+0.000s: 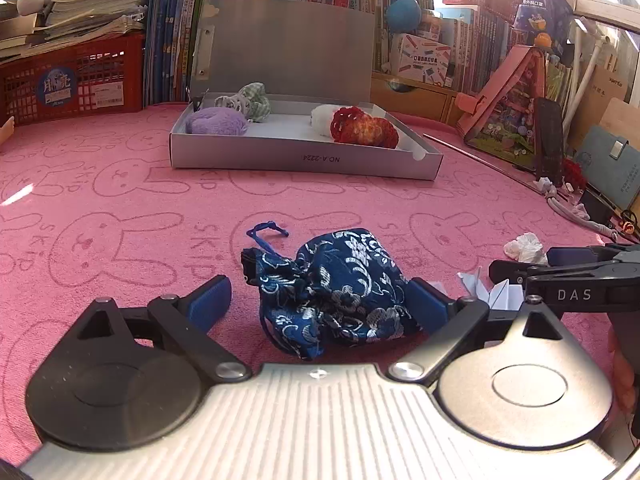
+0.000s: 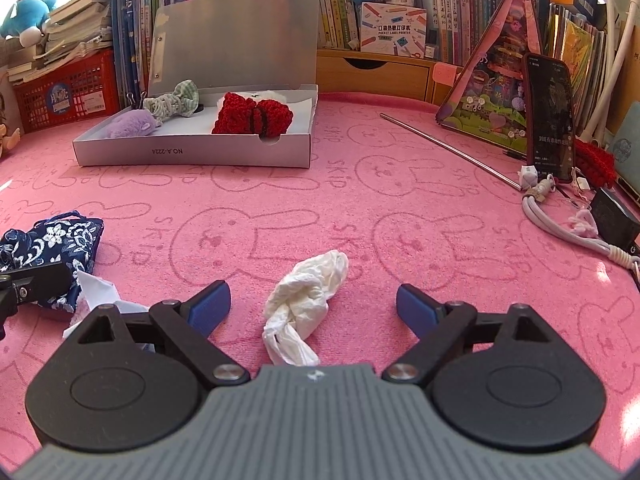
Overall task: Organize objects
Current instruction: 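Grasp the blue floral pouch with the left gripper while the right grasps the white tissue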
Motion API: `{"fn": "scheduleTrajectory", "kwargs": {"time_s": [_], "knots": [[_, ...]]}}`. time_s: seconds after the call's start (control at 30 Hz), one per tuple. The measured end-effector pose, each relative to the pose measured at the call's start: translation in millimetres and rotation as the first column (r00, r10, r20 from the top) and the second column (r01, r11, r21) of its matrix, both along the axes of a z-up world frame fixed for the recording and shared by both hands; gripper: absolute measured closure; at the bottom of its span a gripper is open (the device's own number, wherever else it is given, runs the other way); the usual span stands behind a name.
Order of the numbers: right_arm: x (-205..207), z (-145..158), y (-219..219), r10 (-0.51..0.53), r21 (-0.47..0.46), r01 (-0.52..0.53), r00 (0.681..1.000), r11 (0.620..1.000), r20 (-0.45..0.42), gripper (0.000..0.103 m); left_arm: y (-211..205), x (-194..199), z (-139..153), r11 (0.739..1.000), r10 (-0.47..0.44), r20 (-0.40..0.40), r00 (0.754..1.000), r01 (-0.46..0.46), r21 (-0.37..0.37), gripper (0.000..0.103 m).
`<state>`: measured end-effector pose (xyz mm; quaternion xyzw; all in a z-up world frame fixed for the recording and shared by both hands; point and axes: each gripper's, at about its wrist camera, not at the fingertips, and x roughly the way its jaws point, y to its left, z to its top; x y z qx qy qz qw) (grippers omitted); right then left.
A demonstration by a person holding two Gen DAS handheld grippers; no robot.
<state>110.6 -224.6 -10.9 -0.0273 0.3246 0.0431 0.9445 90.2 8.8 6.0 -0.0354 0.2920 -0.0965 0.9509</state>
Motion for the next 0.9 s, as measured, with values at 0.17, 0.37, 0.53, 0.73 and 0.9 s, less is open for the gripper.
{"fn": "scheduleTrajectory", "kwargs": {"time_s": [0.17,0.37,0.53,0.73,0.9], "knots": [[-3,0,5,0.018,-0.027,-0.017,1.0,0.999,0.016,0.012,-2,-1,1,1.0,-0.011,0.0,1.0,0.011,0.001,0.015],[-18,6,0,0.016,0.022,-0.018,0.996,1.0,0.088,0.044,0,-4,8,0.996,-0.031,-0.015,0.999,0.03,-0.079,0.047],[-24,14,2,0.016,0.017,-0.018,0.991,1.0,0.132,0.07,2,-4,20,0.996,-0.03,0.002,1.0,0.03,-0.087,0.058],[-21,15,2,-0.005,0.021,0.003,0.993,1.0,0.115,0.062,3,1,23,0.997,-0.009,0.008,1.0,0.01,-0.075,0.061],[-24,13,-1,-0.032,0.026,0.029,0.994,0.999,0.105,0.051,3,6,15,0.997,-0.001,-0.013,1.0,0.0,-0.081,0.059]]}}
